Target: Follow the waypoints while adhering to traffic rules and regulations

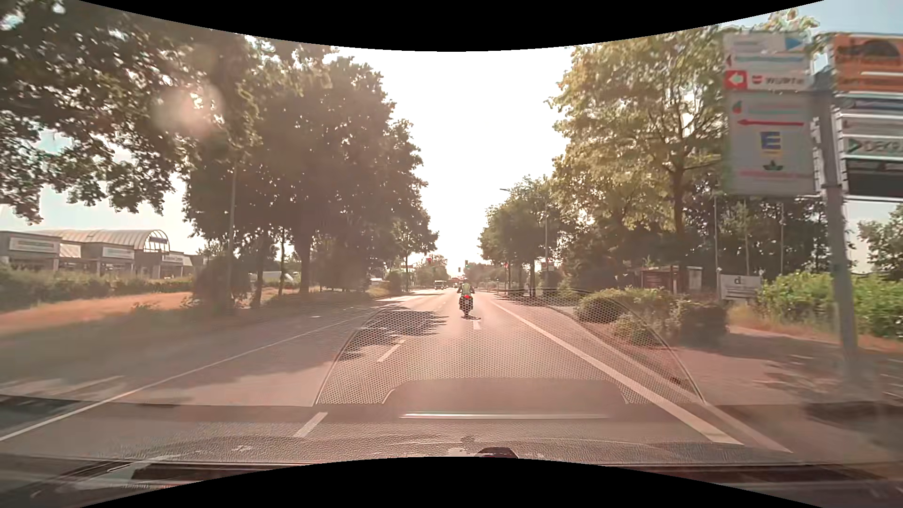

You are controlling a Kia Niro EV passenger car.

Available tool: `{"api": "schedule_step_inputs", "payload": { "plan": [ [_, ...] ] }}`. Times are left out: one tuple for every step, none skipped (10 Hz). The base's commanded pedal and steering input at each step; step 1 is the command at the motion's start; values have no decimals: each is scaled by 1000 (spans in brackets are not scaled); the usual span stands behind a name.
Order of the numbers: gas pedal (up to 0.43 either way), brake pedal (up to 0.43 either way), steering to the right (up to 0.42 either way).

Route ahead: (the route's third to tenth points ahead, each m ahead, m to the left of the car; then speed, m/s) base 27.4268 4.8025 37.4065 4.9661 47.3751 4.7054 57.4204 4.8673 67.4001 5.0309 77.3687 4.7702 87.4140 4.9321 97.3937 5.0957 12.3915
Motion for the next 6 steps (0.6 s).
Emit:
{"api": "schedule_step_inputs", "payload": {
  "plan": [
    [197, 0, 2],
    [197, 0, 2],
    [197, 0, 3],
    [209, 0, 4],
    [209, 0, 4],
    [220, 0, 2]
  ]
}}
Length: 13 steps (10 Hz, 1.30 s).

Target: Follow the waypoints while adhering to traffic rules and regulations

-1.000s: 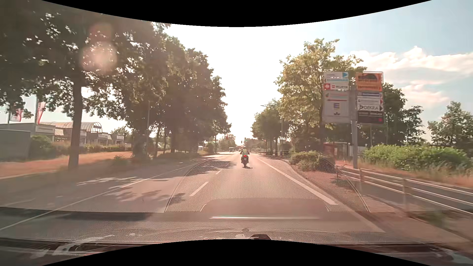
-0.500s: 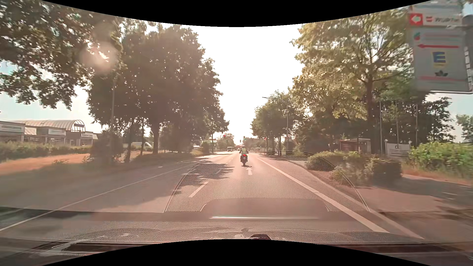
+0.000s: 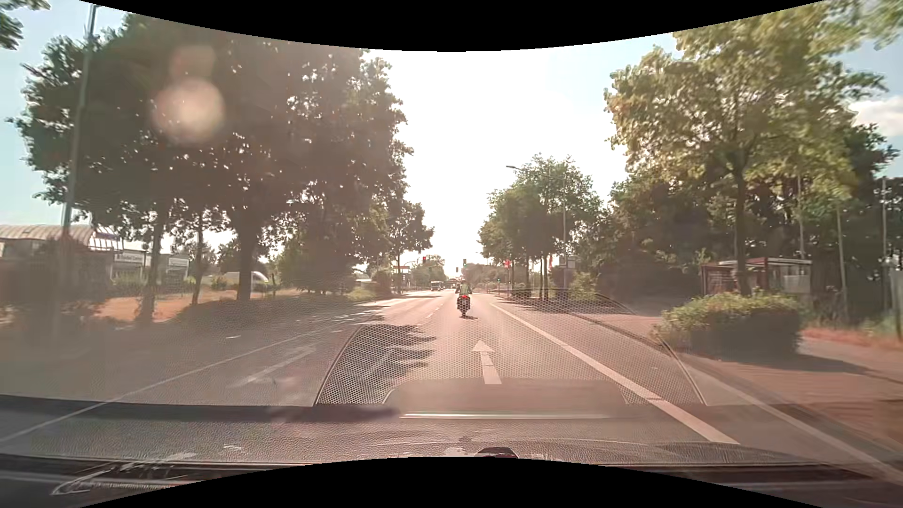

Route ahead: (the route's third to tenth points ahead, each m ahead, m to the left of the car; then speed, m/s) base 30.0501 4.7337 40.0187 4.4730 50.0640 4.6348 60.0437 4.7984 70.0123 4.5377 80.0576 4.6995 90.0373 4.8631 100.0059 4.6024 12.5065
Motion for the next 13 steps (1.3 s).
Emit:
{"api": "schedule_step_inputs", "payload": {
  "plan": [
    [220, 0, 0],
    [220, 0, 0],
    [220, 0, 0],
    [220, 0, 0],
    [228, 0, 0],
    [228, 0, 0],
    [228, 0, 0],
    [228, 0, 0],
    [228, 0, 0],
    [228, 0, 0],
    [228, 0, 0],
    [220, 0, 0],
    [220, 0, 0]
  ]
}}
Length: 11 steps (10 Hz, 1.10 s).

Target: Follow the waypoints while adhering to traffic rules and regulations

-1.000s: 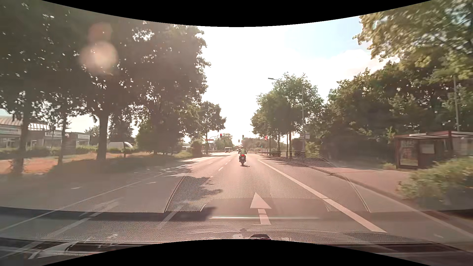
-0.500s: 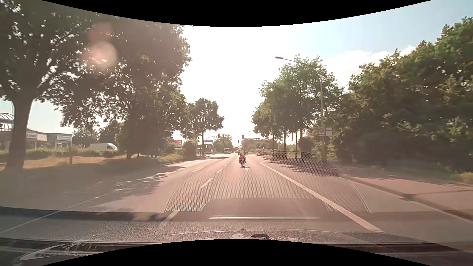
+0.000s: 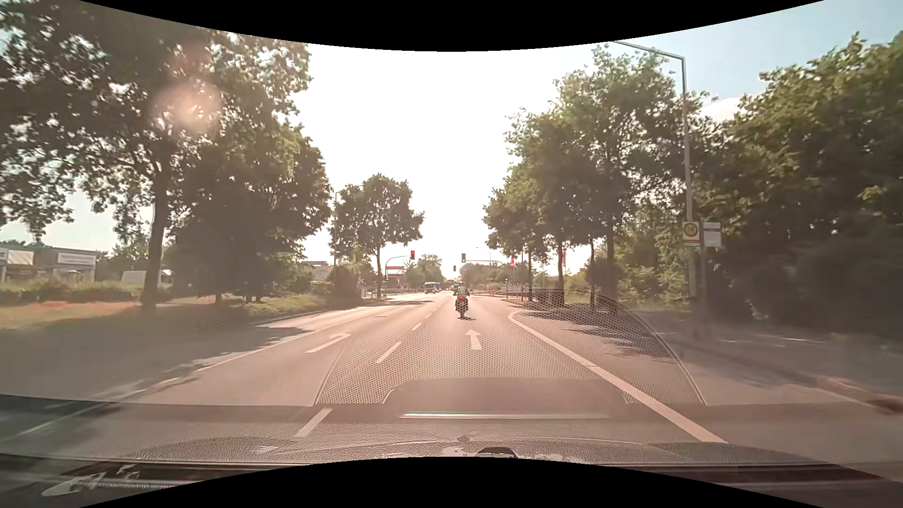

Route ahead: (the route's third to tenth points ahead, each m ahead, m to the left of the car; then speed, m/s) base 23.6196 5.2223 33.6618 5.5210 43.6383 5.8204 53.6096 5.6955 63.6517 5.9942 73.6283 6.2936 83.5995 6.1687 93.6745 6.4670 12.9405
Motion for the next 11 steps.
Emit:
{"api": "schedule_step_inputs", "payload": {
  "plan": [
    [220, 0, 0],
    [220, 0, 0],
    [209, 0, 0],
    [197, 0, -1],
    [197, 0, -1],
    [197, 0, -2],
    [197, 0, -2],
    [197, 0, -2],
    [197, 0, -2],
    [197, 0, -2],
    [197, 0, -2]
  ]
}}
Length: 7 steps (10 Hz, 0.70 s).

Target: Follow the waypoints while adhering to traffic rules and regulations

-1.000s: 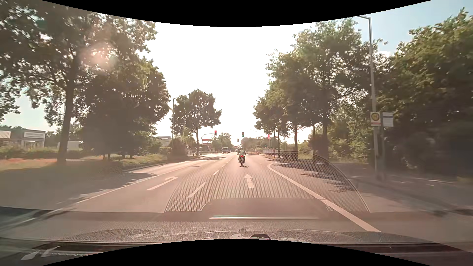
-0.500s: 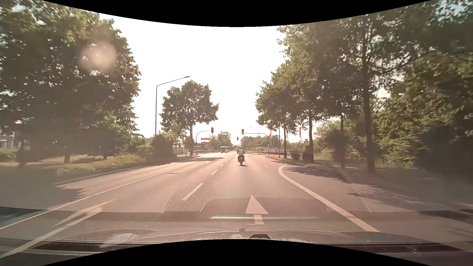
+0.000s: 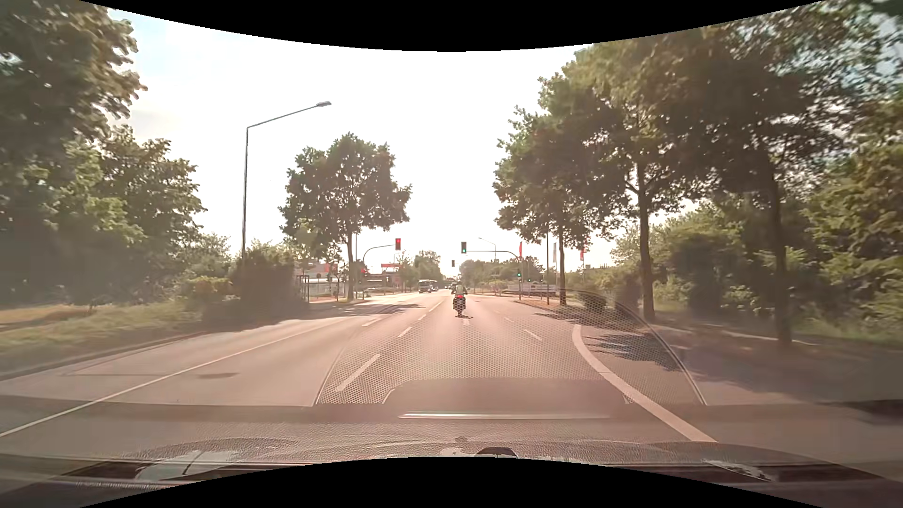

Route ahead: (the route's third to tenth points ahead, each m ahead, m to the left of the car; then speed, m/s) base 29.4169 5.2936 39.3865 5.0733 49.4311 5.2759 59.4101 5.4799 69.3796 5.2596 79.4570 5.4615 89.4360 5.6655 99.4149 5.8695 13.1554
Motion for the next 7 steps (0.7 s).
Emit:
{"api": "schedule_step_inputs", "payload": {
  "plan": [
    [197, 0, -2],
    [197, 0, -2],
    [197, 0, -2],
    [197, 0, -2],
    [197, 0, -2],
    [197, 0, -2],
    [197, 0, -2]
  ]
}}
